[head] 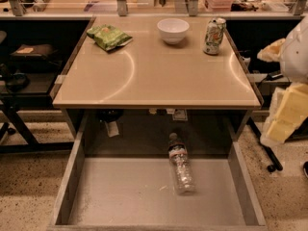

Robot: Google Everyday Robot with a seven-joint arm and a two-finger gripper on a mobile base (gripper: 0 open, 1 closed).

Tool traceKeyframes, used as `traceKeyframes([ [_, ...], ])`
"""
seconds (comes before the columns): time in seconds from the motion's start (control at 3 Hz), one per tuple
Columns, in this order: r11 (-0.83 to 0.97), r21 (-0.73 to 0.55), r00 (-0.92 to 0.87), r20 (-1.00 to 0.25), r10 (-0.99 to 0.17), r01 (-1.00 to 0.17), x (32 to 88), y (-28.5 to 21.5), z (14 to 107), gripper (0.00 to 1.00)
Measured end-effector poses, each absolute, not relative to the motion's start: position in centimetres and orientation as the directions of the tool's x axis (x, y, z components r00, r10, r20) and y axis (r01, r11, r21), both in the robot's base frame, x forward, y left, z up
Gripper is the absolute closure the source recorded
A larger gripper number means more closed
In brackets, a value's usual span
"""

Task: Pick water bottle from top drawer and place on counter

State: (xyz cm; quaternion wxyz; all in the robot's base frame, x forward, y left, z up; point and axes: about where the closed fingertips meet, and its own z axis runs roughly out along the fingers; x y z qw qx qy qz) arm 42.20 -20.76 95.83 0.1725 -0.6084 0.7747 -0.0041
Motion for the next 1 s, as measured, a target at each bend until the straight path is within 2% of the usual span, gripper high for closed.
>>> traceKeyframes([
  [0.67, 0.264, -0.127, -0.192, -0.409, -0.892, -0.956, 36.9, -15.8, 87.1, 0.00],
  [1.0, 0.323, -0.077, -0.246, -0.492, -0.835, -0.943, 36.2, -13.8, 81.6, 0.00],
])
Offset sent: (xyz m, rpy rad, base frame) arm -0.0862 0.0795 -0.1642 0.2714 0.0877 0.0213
